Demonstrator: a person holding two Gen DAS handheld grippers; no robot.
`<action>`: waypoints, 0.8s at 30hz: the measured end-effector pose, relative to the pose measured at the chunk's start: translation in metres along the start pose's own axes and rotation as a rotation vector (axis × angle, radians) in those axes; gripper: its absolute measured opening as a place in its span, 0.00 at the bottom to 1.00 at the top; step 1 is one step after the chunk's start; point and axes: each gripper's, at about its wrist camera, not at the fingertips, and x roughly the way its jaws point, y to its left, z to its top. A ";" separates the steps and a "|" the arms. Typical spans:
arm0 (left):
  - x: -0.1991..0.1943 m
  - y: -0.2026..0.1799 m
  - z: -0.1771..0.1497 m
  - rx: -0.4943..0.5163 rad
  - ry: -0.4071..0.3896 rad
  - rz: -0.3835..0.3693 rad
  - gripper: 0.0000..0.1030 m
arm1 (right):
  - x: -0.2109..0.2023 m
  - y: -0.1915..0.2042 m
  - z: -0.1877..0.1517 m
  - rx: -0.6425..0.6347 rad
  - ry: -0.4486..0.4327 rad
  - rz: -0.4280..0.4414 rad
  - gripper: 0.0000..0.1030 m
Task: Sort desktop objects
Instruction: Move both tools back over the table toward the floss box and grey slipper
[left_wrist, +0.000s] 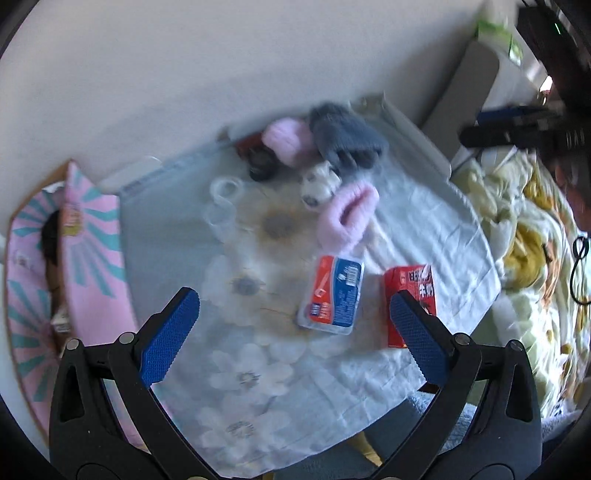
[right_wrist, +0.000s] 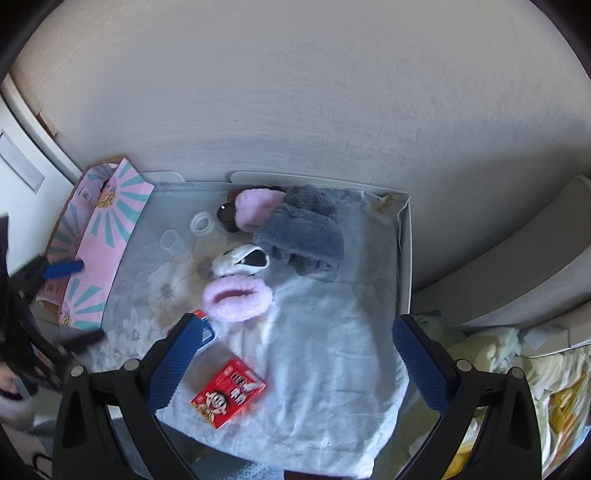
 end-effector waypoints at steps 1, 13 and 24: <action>0.010 -0.006 -0.001 0.005 0.009 -0.001 1.00 | 0.008 -0.004 0.001 0.000 0.001 0.015 1.00; 0.080 -0.023 -0.013 0.001 0.068 0.005 0.95 | 0.110 -0.025 0.025 -0.105 0.068 0.084 1.00; 0.101 -0.031 -0.033 0.024 0.058 0.044 0.87 | 0.153 -0.012 0.046 -0.262 0.067 0.088 0.89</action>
